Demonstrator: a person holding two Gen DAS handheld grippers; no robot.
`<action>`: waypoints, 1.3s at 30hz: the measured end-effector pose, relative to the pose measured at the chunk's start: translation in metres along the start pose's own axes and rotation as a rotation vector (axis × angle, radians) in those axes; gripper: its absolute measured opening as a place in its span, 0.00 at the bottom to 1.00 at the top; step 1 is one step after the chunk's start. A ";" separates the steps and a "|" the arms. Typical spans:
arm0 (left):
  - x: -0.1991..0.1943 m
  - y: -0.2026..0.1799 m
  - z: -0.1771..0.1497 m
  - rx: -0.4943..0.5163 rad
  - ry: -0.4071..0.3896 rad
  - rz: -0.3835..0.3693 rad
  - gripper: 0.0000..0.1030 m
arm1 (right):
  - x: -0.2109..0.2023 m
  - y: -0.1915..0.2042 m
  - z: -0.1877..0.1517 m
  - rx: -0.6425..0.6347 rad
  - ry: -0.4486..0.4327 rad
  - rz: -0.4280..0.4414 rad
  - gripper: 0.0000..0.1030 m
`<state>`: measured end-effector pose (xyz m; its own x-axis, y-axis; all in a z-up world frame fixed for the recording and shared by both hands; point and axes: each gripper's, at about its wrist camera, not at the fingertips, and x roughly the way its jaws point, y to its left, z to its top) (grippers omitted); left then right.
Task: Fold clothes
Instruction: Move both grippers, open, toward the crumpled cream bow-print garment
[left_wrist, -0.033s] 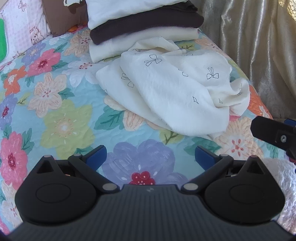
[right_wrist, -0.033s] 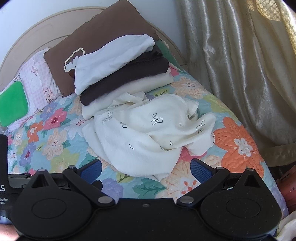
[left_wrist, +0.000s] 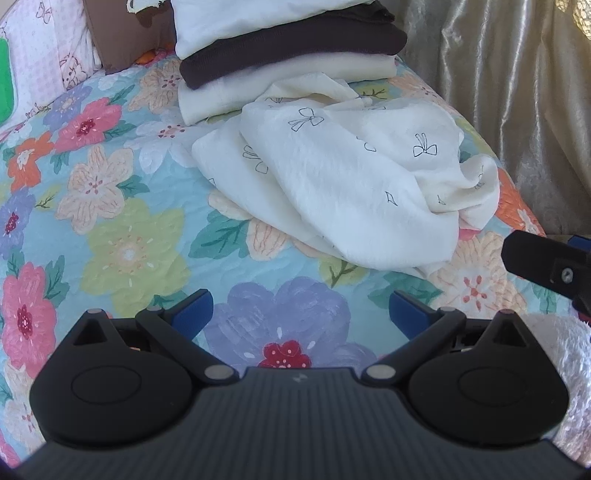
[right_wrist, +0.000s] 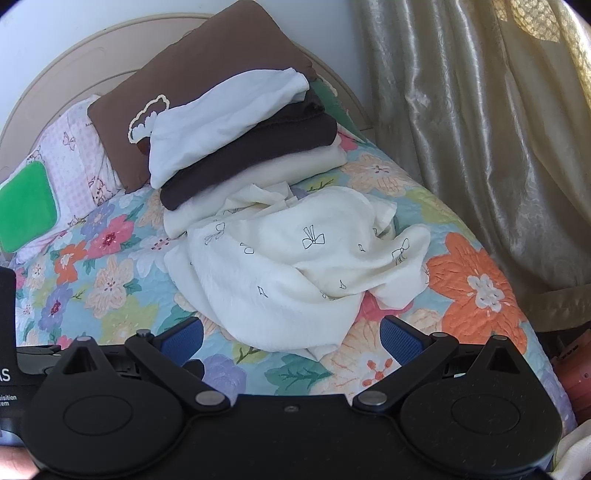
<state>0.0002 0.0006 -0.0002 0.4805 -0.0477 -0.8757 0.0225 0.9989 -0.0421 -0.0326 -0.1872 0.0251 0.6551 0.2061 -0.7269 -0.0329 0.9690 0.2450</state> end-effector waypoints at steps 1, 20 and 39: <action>0.000 0.000 0.000 0.006 -0.002 0.006 1.00 | 0.000 0.000 -0.001 0.000 -0.004 0.000 1.00; -0.005 0.000 0.002 -0.001 0.024 -0.004 1.00 | 0.003 -0.002 -0.001 0.011 0.015 -0.003 1.00; -0.008 -0.004 -0.003 0.072 0.032 0.073 1.00 | 0.020 -0.003 -0.006 0.023 0.059 -0.026 1.00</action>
<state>-0.0064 -0.0032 0.0053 0.4547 0.0263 -0.8902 0.0515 0.9971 0.0558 -0.0241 -0.1852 0.0064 0.6099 0.1888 -0.7697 0.0012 0.9710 0.2392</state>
